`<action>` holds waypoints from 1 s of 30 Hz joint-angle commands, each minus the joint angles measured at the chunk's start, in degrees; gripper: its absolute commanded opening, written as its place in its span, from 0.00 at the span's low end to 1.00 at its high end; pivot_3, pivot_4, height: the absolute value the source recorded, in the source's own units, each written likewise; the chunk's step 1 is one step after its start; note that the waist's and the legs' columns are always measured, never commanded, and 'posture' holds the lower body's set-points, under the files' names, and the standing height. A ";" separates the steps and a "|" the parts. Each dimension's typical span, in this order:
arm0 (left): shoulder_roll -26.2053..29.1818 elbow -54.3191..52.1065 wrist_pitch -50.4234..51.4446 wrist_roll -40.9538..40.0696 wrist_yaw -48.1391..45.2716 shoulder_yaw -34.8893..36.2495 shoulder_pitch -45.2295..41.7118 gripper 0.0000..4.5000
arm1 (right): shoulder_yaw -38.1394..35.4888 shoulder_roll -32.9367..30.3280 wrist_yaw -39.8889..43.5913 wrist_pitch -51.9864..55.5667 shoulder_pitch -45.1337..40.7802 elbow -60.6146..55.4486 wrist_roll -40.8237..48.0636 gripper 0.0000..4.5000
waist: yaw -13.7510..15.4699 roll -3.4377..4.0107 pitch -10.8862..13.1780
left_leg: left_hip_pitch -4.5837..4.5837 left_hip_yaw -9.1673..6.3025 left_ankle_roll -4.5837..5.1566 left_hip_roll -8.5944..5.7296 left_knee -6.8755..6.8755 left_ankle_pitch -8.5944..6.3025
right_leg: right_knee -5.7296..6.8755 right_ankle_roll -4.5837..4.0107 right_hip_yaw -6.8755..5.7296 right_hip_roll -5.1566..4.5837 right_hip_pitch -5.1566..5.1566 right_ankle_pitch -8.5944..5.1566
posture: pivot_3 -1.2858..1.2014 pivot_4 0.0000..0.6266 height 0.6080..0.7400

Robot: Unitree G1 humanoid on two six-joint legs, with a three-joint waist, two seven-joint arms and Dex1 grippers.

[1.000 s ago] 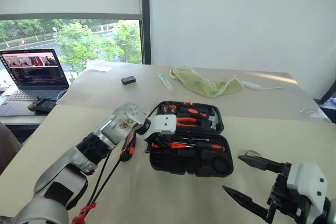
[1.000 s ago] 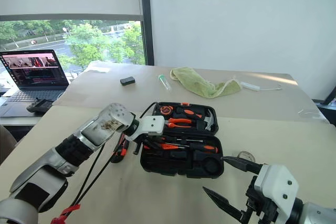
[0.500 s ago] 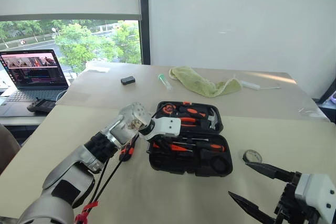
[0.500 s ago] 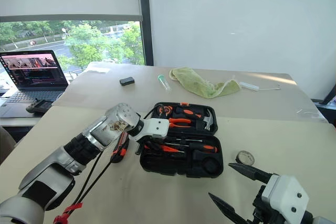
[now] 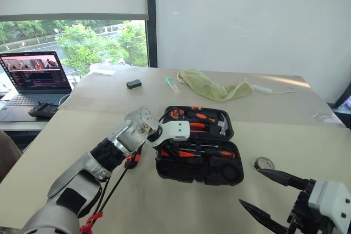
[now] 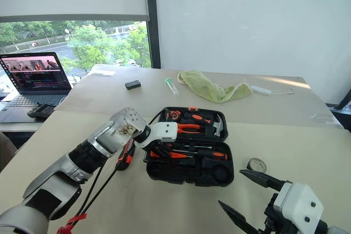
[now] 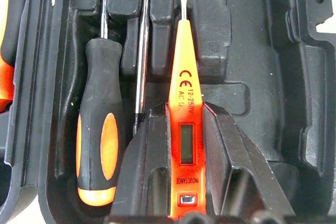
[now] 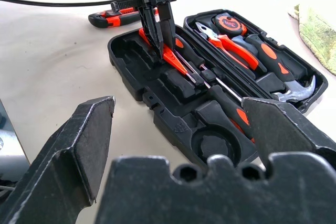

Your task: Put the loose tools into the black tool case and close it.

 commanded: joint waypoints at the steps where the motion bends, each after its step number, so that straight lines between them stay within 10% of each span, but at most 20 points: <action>1: -0.52 -1.21 -0.10 0.02 -0.44 -1.00 1.28 0.35 | -1.60 -0.19 -0.06 -2.01 0.88 -1.39 0.13 1.00 | -0.01 0.00 0.00 | 0.00 0.00 0.00 0.00 0.00 0.00 | 0.00 0.00 0.00 0.00 0.00 0.00 | 0.52 0.24 1.00; 6: -0.51 -4.06 2.38 -3.89 0.27 4.71 1.09 0.72 | -1.14 -0.43 -0.52 -2.90 1.66 -1.39 0.00 1.00 | 0.00 0.00 0.00 | -0.07 -0.01 0.02 0.02 0.13 -0.01 | 0.04 0.00 -0.02 0.00 -0.02 0.00 | 0.52 0.24 1.00; 13: 3.30 -9.54 5.59 -10.32 1.27 13.81 2.27 0.72 | -0.99 -0.59 -0.62 -1.77 0.59 -1.39 -0.21 1.00 | -0.09 0.01 0.00 | -0.08 -0.02 0.05 0.08 0.33 -0.04 | 0.16 0.00 -0.02 -0.02 -0.02 0.00 | 0.52 0.24 1.00; 23: -0.63 -6.12 4.99 -14.64 7.78 17.37 8.60 0.02 | -0.72 -1.17 -0.01 1.51 -3.81 -1.24 -0.12 1.00 | 0.03 0.02 -0.01 | -0.05 -0.01 0.06 0.03 0.39 -0.04 | 0.20 0.01 0.00 -0.03 0.03 0.01 | 0.52 0.24 1.00; 30: -6.75 -4.42 3.69 -16.68 13.46 19.64 13.41 0.01 | -1.13 -1.21 0.04 1.02 -3.12 -1.39 0.20 1.00 | 0.05 0.03 -0.01 | -0.07 -0.02 0.11 -0.01 0.45 -0.07 | 0.19 0.02 0.00 -0.06 0.05 0.02 | 0.52 0.24 1.00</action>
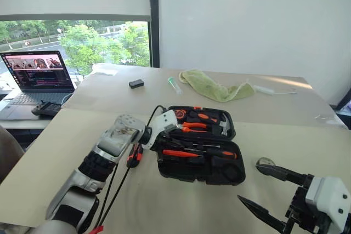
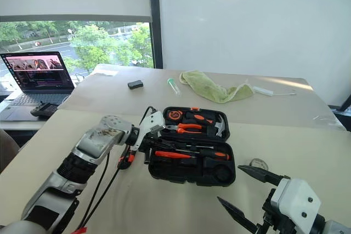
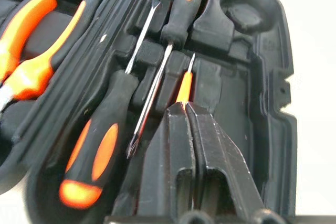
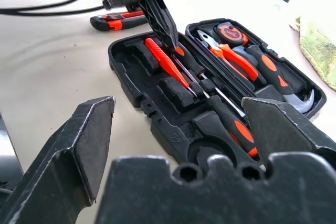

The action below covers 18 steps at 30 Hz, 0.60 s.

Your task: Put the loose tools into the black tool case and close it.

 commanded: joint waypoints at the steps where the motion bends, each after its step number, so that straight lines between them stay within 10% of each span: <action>1: -3.03 -0.75 -0.77 -3.01 3.56 3.12 2.12 0.01 | -1.38 -0.37 -0.19 -1.07 0.95 -1.38 0.85 1.00 | -0.04 0.00 0.00 | 0.00 0.00 0.00 0.01 0.00 0.00 | 0.01 0.00 0.00 0.00 0.00 0.00 | 0.52 0.24 1.00; 18: -5.67 0.56 -2.44 -3.47 11.44 4.02 8.25 0.01 | -1.01 -1.66 -2.04 -2.56 2.54 -1.38 1.62 1.00 | -0.06 0.01 -0.01 | 0.06 -0.01 0.00 0.01 -0.02 -0.01 | 0.07 -0.01 0.01 -0.06 0.01 0.01 | 0.52 0.24 1.00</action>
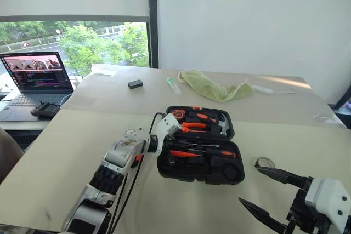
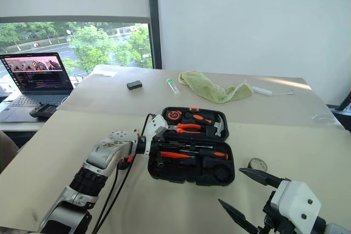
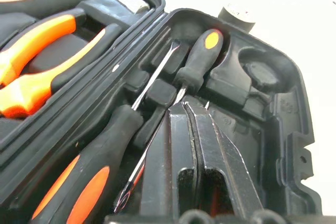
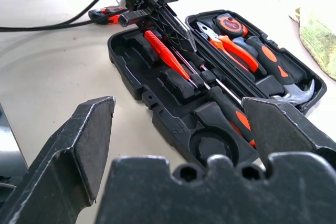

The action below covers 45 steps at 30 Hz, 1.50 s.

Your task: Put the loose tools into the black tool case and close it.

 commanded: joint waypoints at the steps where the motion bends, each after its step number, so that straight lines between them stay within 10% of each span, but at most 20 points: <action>1: -0.08 -0.59 -0.39 0.30 1.71 -0.66 0.87 0.01 | -0.97 -0.60 -0.59 -1.45 -0.12 -1.38 1.33 1.00 | 0.03 0.00 0.00 | 0.00 0.00 0.00 0.00 0.00 0.00 | 0.00 0.00 -0.01 0.00 0.00 0.00 | 0.52 0.24 1.00; 15: 2.56 -2.76 -1.16 -1.71 -1.29 -3.49 5.62 0.01 | -1.58 -1.32 -0.52 -1.30 0.05 -1.38 2.19 1.00 | 0.04 0.56 -0.40 | 0.06 0.00 0.03 0.00 -0.01 -0.02 | -0.05 -0.01 0.00 -0.04 0.09 0.00 | 0.52 0.24 1.00; 28: 2.19 5.84 20.47 -24.26 10.68 28.11 -8.80 0.01 | -1.12 -1.68 -0.62 -1.09 -0.55 -1.38 2.94 1.00 | -0.13 0.50 -0.37 | 0.03 -0.04 0.03 0.00 0.03 -0.02 | 0.01 0.03 -0.05 0.02 0.03 0.00 | 0.52 0.24 1.00; 45: 8.38 -4.66 13.60 -17.79 9.38 13.79 0.59 0.01 | 0.30 -1.31 0.90 3.84 -6.53 -1.37 2.78 1.00 | -0.56 0.42 -0.32 | 0.05 -0.02 -0.03 -0.05 -0.07 -0.01 | -0.03 -0.01 0.01 -0.08 0.04 0.01 | 0.52 0.24 1.00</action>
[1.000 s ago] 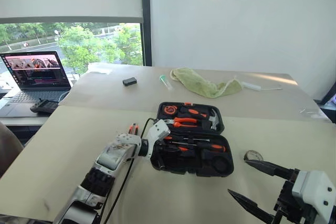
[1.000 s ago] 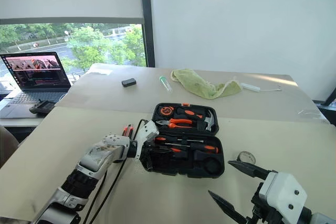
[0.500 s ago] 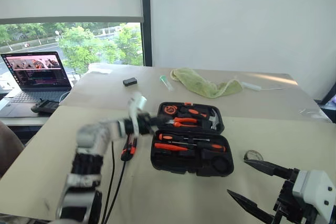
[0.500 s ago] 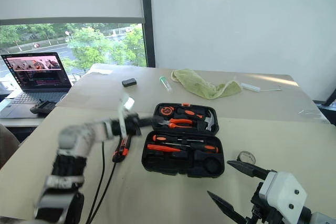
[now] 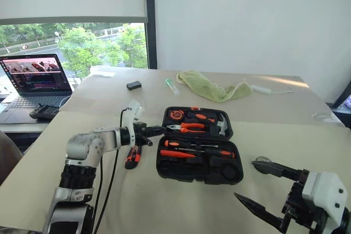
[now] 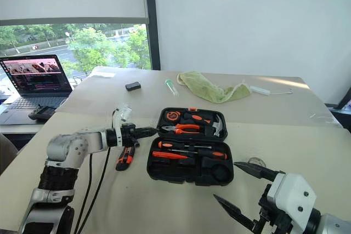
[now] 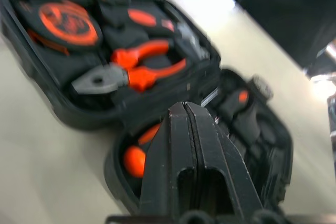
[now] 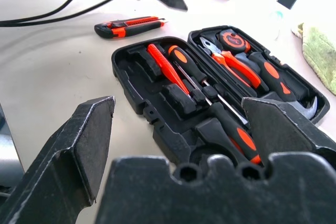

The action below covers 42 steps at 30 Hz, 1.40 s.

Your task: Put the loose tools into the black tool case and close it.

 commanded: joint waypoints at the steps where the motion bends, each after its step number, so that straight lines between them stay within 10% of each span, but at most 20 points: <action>1: 1.25 -2.19 -3.49 1.90 -1.43 -2.78 0.04 0.01 | -0.52 0.32 0.47 0.44 -0.45 -1.19 0.77 1.00 | 0.04 0.00 0.00 | 0.00 0.00 0.00 0.00 0.00 0.00 | 0.00 -0.01 0.00 0.00 0.00 0.00 | 0.52 0.24 1.00; 23: 7.51 1.95 -18.55 9.63 -21.90 -16.79 1.17 0.01 | 0.83 0.69 -1.15 -1.63 0.96 -1.19 -0.20 1.00 | -0.06 0.04 -0.02 | -0.03 0.01 0.05 0.03 -0.02 -0.03 | -0.07 -0.02 -0.02 0.03 -0.02 -0.01 | 0.52 0.24 1.00; 31: 5.13 -0.82 -16.82 7.63 -20.40 -12.57 -5.46 0.53 | 1.44 0.69 -1.97 -2.86 2.07 -1.19 -0.65 1.00 | 0.14 0.00 0.00 | -0.11 0.01 0.09 0.01 0.02 -0.04 | -0.15 0.04 -0.03 0.03 -0.01 0.01 | 0.52 0.24 1.00; 34: 1.95 1.69 -11.57 5.83 -16.70 -10.43 -8.04 0.53 | 2.01 0.64 -2.40 -2.90 1.91 -1.19 -1.04 1.00 | 0.26 -0.01 0.00 | -0.11 0.01 0.11 0.01 0.03 -0.06 | -0.17 0.06 -0.03 0.03 0.00 0.01 | 0.52 0.24 1.00; 42: -1.78 3.39 -14.25 8.40 -12.36 -12.01 -2.72 0.01 | 3.02 0.40 -3.27 -3.51 1.78 -1.19 -1.74 1.00 | -0.39 0.00 0.00 | -0.07 0.02 0.10 0.02 0.01 -0.05 | -0.13 0.07 0.00 0.11 -0.01 0.00 | 0.52 0.24 1.00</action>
